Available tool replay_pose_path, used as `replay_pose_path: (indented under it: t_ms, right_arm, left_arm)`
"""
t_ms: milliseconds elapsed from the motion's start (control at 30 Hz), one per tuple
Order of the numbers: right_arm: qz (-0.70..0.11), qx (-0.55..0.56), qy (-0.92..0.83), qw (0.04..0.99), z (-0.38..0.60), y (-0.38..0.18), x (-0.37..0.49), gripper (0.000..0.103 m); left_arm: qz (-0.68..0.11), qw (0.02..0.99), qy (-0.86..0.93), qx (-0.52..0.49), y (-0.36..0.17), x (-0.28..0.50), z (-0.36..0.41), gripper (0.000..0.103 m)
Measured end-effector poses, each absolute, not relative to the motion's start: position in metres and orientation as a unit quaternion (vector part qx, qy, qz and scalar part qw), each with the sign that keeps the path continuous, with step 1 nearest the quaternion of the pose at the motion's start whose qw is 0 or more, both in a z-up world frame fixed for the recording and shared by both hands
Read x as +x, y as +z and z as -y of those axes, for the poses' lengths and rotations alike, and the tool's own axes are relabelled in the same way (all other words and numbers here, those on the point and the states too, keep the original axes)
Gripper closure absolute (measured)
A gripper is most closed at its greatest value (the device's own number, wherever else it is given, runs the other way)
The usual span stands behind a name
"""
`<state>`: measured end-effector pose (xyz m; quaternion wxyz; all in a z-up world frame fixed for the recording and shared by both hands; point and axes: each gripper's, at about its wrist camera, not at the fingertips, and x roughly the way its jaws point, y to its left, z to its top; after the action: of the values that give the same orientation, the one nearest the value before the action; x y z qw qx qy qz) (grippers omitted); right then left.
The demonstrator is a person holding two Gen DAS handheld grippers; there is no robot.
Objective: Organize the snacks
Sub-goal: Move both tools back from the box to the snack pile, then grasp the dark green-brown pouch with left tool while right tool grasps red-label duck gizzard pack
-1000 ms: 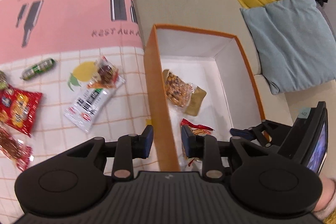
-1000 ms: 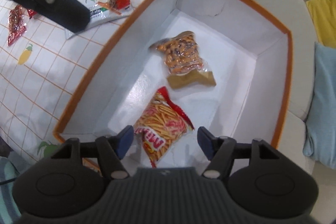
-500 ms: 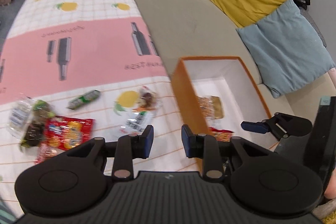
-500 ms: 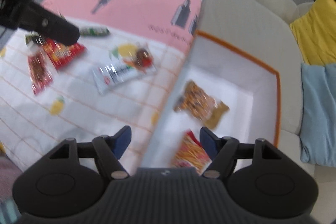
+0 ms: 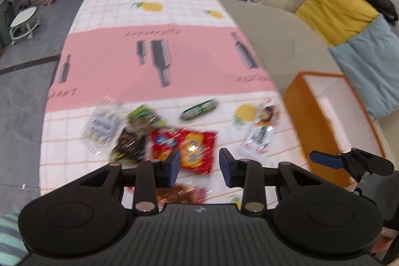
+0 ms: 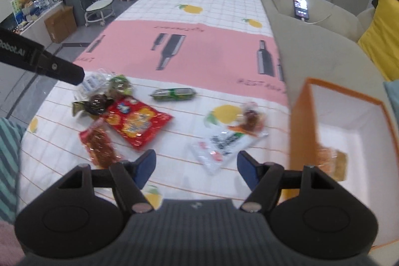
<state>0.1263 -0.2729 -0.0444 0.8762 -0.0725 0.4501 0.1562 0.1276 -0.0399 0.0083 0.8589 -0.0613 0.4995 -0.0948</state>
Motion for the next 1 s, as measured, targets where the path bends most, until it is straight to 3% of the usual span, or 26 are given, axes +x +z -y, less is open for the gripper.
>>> replay_pose_path:
  t_ms: [100, 233, 400, 533, 633, 1000]
  right_arm:
    - [-0.448, -0.058, 0.160, 0.878, 0.247, -0.058, 0.120, 0.033]
    - [-0.443, -0.061, 0.171, 0.878, 0.215, -0.076, 0.114, 0.031]
    - [-0.451, -0.077, 0.172, 0.873, 0.185, -0.104, 0.115, 0.030]
    - [-0.458, -0.085, 0.191, 0.864, 0.166, -0.120, 0.117, 0.020]
    - [-0.464, -0.093, 0.211, 0.855, 0.154, -0.128, 0.121, 0.019]
    - [-0.481, -0.140, 0.244, 0.830, 0.124, -0.152, 0.148, 0.014]
  left_arm:
    - [-0.511, 0.854, -0.074, -0.063, -0.007, 0.123, 0.017, 0.059]
    - [-0.505, 0.860, -0.061, -0.043, -0.025, 0.116, -0.003, 0.049]
    - [-0.502, 0.862, -0.046, -0.057, -0.053, 0.115, -0.025, 0.047]
    - [-0.505, 0.861, -0.033, -0.045, -0.067, 0.117, -0.039, 0.044]
    - [-0.500, 0.864, -0.028, -0.054, -0.072, 0.122, -0.048, 0.039]
    - [-0.510, 0.859, -0.045, 0.016, -0.101, 0.150, -0.037, 0.037]
